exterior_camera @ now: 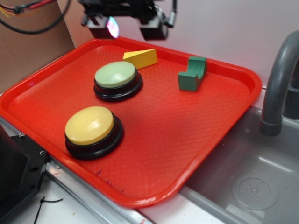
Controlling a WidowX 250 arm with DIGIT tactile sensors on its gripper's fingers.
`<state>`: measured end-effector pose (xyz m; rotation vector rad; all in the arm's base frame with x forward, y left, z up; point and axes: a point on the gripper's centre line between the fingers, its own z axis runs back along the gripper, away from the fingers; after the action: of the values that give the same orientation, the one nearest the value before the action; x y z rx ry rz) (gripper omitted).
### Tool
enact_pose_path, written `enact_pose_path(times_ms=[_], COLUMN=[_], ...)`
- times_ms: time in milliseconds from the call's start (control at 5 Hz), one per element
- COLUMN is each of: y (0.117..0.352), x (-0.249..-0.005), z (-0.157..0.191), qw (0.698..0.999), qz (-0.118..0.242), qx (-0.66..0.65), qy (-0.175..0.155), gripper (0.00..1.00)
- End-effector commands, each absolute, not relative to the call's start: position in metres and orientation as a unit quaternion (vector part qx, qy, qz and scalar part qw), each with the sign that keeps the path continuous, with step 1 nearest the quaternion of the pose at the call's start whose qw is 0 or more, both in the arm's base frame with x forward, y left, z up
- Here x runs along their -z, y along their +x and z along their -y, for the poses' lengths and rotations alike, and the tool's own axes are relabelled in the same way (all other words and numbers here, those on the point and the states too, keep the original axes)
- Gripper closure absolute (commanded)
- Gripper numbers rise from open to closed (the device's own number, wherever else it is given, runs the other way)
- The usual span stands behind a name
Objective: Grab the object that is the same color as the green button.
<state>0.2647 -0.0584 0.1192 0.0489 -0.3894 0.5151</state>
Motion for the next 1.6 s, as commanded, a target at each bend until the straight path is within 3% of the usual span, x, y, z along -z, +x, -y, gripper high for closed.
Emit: enact_pose_path(times_ms=[0, 400, 800, 1000, 1200, 1400], y=[0.317, 0.345, 0.355, 0.357, 0.360, 0.358], x=[-0.092, -0.061, -0.037, -0.031, -0.032, -0.037], z=[0.067, 0.083, 0.079, 0.075, 0.072, 0.068], qw=[0.940, 0.948, 0.952, 0.952, 0.953, 0.956], qz=[0.233, 0.226, 0.212, 0.208, 0.207, 0.195], qx=[-0.250, -0.225, -0.222, -0.224, -0.222, -0.218], qy=[-0.011, -0.007, 0.005, 0.014, 0.021, 0.021], gripper=[0.00, 0.00, 0.00, 0.38, 1.00, 1.00])
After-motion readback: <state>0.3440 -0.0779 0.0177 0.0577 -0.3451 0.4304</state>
